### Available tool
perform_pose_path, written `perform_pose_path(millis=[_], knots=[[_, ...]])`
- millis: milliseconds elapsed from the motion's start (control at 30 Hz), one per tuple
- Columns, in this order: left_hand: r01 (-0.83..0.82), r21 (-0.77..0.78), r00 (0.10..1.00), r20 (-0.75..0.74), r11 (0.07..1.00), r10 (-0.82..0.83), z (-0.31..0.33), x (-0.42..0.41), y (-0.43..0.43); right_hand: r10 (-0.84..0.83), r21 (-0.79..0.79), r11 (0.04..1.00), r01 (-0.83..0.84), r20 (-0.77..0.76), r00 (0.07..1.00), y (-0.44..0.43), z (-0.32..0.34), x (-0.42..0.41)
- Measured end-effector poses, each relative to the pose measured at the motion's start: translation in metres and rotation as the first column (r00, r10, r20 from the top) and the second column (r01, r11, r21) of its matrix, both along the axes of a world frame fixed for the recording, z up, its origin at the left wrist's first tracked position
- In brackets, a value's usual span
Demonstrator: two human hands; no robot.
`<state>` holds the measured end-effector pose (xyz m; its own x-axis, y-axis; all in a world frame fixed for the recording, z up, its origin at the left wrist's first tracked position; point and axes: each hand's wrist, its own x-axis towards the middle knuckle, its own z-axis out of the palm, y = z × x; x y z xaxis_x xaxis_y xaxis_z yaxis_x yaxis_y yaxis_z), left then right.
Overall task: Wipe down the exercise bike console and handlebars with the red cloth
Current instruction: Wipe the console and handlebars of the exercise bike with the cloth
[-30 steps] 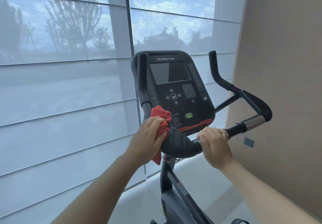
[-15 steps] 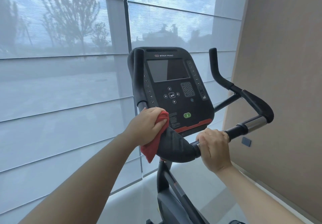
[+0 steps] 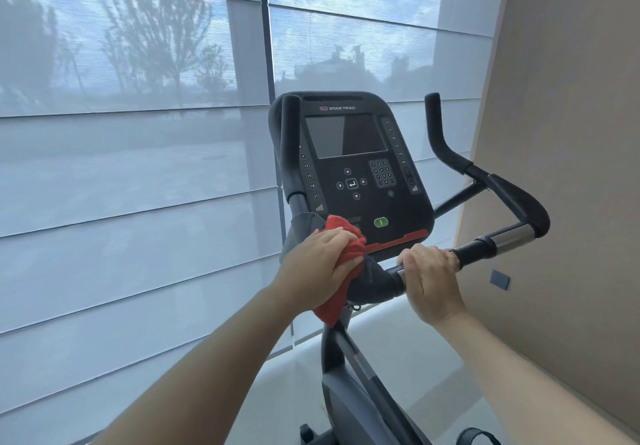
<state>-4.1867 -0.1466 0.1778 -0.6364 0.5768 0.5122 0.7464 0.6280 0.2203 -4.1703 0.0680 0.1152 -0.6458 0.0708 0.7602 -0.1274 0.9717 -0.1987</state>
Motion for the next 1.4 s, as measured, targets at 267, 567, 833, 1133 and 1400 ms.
perform_pose_path(millis=[267, 567, 833, 1133, 1400], knots=[[-0.079, -0.092, 0.997, -0.022, 0.993, 0.077, 0.017, -0.021, 0.004, 0.016, 0.012, 1.0, -0.017, 0.024, 1.0, 0.003, 0.002, 0.0], [-0.045, -0.14, 0.999, 0.014, 0.989, 0.047, 0.023, -0.033, 0.011, 0.043, -0.03, 0.999, -0.043, 0.007, 0.999, 0.003, 0.005, -0.001], [0.055, -0.134, 0.998, -0.017, 0.989, -0.058, 0.013, -0.014, 0.024, 0.181, -0.062, 0.983, -0.174, 0.129, 0.975, 0.012, 0.012, 0.004], [0.115, -0.216, 0.993, 0.01, 0.97, -0.115, 0.014, -0.01, 0.023, 0.161, -0.23, 0.966, -0.116, 0.191, 0.968, 0.046, 0.019, -0.003], [-0.102, -0.149, 0.994, -0.052, 0.984, 0.096, 0.031, -0.039, -0.001, 0.158, -0.211, 0.969, -0.131, 0.113, 0.981, 0.045, 0.014, -0.006]])
